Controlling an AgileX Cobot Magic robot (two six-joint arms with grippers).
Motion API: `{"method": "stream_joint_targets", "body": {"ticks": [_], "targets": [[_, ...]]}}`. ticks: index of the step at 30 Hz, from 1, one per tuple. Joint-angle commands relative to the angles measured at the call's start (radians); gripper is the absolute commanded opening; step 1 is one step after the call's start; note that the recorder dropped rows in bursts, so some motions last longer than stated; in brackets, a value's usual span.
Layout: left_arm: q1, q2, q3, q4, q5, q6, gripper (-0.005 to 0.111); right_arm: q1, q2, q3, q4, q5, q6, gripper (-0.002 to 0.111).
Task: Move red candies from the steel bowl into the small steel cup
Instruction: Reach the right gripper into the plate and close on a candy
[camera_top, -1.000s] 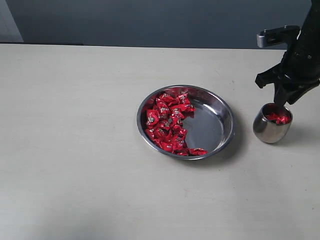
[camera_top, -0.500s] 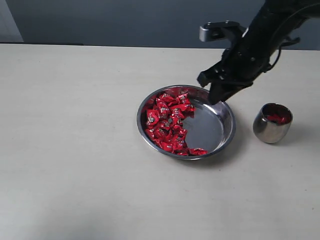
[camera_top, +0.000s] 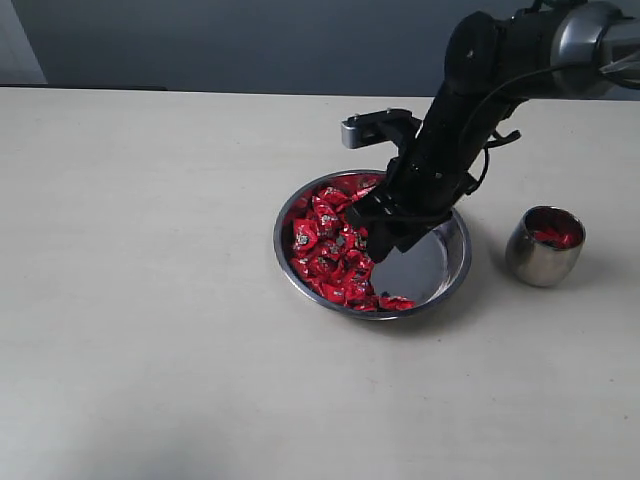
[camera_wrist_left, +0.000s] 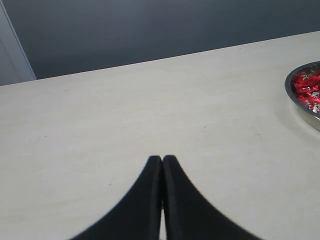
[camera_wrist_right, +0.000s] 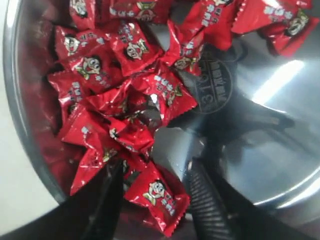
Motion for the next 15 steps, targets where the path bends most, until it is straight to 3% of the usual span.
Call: {"method": "stream_joint_targets", "body": {"ticks": [1, 15], "targets": [[-0.011, -0.004, -0.001, 0.002, -0.005, -0.006, 0.0, 0.001, 0.03, 0.001, 0.073, -0.008, -0.042, 0.042], [-0.011, -0.004, -0.001, 0.002, -0.005, -0.006, 0.0, 0.001, 0.07, 0.001, 0.12, 0.0, -0.054, 0.042]]}}
